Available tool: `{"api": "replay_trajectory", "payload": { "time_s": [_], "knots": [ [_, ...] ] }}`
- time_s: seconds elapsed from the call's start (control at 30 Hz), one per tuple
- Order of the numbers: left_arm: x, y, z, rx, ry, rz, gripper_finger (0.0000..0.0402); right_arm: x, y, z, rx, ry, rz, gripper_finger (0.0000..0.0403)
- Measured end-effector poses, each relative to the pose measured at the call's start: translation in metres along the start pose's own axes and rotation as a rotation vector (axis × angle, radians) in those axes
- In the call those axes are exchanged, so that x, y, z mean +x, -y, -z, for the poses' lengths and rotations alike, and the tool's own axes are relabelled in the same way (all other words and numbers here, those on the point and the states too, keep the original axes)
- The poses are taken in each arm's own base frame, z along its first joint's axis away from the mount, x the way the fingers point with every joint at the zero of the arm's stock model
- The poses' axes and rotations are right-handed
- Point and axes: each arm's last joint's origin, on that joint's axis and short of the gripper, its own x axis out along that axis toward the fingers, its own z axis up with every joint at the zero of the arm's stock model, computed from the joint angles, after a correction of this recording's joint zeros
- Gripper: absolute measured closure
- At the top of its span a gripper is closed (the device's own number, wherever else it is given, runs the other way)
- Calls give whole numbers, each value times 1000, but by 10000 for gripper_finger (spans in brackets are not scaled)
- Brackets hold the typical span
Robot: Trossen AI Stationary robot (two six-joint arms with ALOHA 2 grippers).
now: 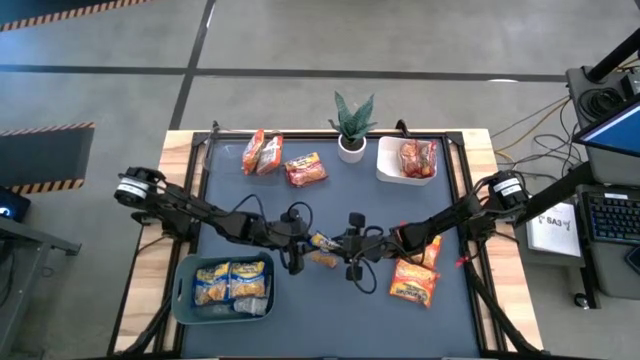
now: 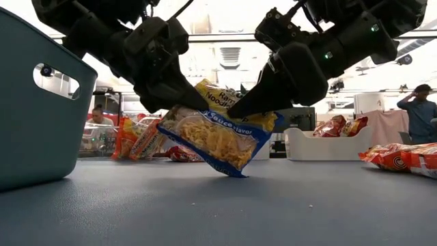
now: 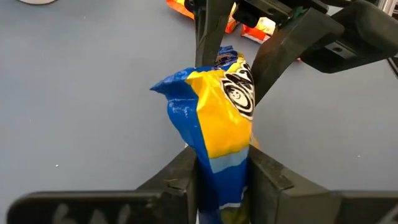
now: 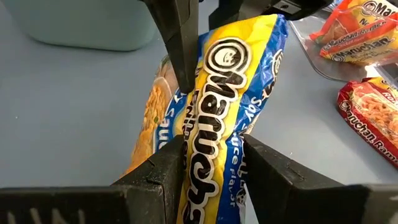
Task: Sort Maruchan noodles
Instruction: Put the blue noodle pack into the blue bin
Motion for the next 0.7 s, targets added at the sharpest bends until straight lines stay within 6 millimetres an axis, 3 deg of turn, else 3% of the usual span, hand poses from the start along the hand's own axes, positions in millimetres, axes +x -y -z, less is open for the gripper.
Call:
{"api": "replay_trajectory", "payload": {
  "time_s": [0.53, 0.7],
  "knots": [
    [0, 1, -2, -2, 9, 3, 334, -5, 2, -5, 28, 0, -24, 269],
    [0, 1, -2, -1, 8, 2, 334, -4, 5, -7, 113, -15, -18, 256]
  ]
}}
